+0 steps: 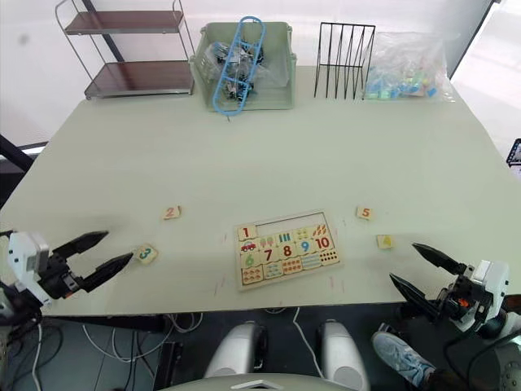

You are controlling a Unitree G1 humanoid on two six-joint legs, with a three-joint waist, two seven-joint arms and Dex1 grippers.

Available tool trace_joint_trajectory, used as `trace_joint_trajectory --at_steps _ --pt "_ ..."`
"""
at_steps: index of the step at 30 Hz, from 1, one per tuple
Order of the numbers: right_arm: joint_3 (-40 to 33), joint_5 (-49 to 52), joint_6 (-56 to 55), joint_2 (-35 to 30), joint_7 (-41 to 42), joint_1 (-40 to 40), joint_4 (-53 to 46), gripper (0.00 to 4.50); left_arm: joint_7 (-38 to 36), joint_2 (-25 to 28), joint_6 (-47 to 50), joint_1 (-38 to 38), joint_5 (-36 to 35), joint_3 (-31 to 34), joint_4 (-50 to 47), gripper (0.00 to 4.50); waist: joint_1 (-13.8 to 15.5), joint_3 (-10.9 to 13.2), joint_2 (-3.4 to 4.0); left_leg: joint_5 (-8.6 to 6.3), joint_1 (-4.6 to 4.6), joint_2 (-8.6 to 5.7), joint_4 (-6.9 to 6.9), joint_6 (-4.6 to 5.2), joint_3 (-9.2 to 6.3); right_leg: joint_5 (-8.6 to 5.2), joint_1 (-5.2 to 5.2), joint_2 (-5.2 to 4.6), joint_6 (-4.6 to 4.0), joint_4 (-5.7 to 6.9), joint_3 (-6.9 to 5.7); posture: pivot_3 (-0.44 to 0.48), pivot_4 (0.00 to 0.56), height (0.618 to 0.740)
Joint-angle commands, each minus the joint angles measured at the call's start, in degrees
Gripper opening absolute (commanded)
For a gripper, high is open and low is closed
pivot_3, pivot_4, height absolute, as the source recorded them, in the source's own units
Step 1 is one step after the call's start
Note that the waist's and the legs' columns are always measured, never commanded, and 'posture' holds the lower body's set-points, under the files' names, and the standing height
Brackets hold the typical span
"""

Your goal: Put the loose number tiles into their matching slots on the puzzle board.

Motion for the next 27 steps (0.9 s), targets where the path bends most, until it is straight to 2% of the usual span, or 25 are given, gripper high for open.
trace_joint_trajectory --at_steps 1,8,13,18,23,27 --pt "-0.43 1.78 -0.09 -0.57 1.88 0.19 -2.40 4.50 -3.89 3.64 -2.31 -5.48 1.35 -1.94 5.88 4.49 -0.02 0.00 0.00 0.00 0.00 0.00 0.00 0.00 -0.02 0.00 0.00 0.01 0.00 0.00 -0.01 0.000 0.150 0.740" --pt "-1.15 1.35 -2.30 0.38 2.99 0.58 -1.13 4.50 -12.56 8.07 -9.36 -22.03 7.71 -11.03 23.21 4.49 0.01 -0.01 -0.02 0.00 -0.01 -0.03 0.00 0.00 -0.02 0.13 0.01 0.02 -0.16 0.01 -0.03 0.000 0.150 0.740" --pt "-1.26 1.40 -3.03 0.79 3.25 1.10 -1.18 4.50 -17.99 8.76 -16.38 -34.95 14.44 -18.46 36.62 4.49 0.09 -0.02 -0.07 0.00 -0.01 -0.03 0.01 0.00 -0.06 0.26 0.02 0.06 0.04 0.04 -0.06 0.000 0.150 0.740" --pt "-1.49 1.41 -3.76 1.20 2.94 1.54 -1.62 4.50 -20.28 8.56 -22.20 -45.49 20.51 -23.95 47.35 4.49 -0.11 -0.02 -0.08 0.00 -0.05 -0.04 0.01 0.00 -0.07 0.27 0.01 0.08 0.05 0.05 -0.04 0.000 0.150 0.740" --pt "-2.17 1.53 -4.85 1.65 3.37 2.79 -1.66 4.50 -20.45 8.62 -26.46 -52.50 26.95 -28.81 55.40 4.49 -0.07 -0.02 -0.08 0.01 -0.06 -0.04 0.01 0.00 -0.09 0.27 0.01 0.09 0.05 0.06 -0.06 0.000 0.150 0.740" --pt "-2.11 1.67 -5.88 1.83 3.79 2.65 -1.13 4.50 -21.44 7.77 -26.45 -55.46 29.15 -30.35 58.84 4.49 -0.16 -0.02 -0.08 0.01 -0.06 -0.04 0.01 0.00 -0.10 0.27 0.01 0.10 0.06 0.06 -0.06 0.000 0.150 0.740"
